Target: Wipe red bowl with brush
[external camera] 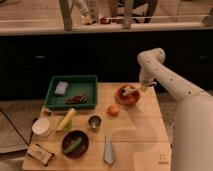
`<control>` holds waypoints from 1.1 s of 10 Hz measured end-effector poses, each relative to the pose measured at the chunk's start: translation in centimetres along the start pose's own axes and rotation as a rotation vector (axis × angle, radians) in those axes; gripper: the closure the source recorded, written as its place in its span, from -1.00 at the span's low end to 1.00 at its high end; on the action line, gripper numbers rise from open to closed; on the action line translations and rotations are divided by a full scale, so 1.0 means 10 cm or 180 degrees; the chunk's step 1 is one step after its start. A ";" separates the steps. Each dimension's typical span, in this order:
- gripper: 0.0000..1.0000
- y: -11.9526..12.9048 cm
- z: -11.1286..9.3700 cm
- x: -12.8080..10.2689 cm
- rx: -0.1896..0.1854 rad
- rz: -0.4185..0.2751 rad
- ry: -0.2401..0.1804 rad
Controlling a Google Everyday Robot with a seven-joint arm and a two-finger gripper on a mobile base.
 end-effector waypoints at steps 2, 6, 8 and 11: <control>1.00 0.10 0.00 -0.05 -0.0011 -0.0139 0.0042; 1.00 0.14 -0.08 0.27 0.0021 -0.0106 0.0169; 1.00 0.06 -0.14 0.40 0.0047 0.0000 0.0214; 1.00 -0.12 -0.18 0.42 0.0113 0.0124 0.0221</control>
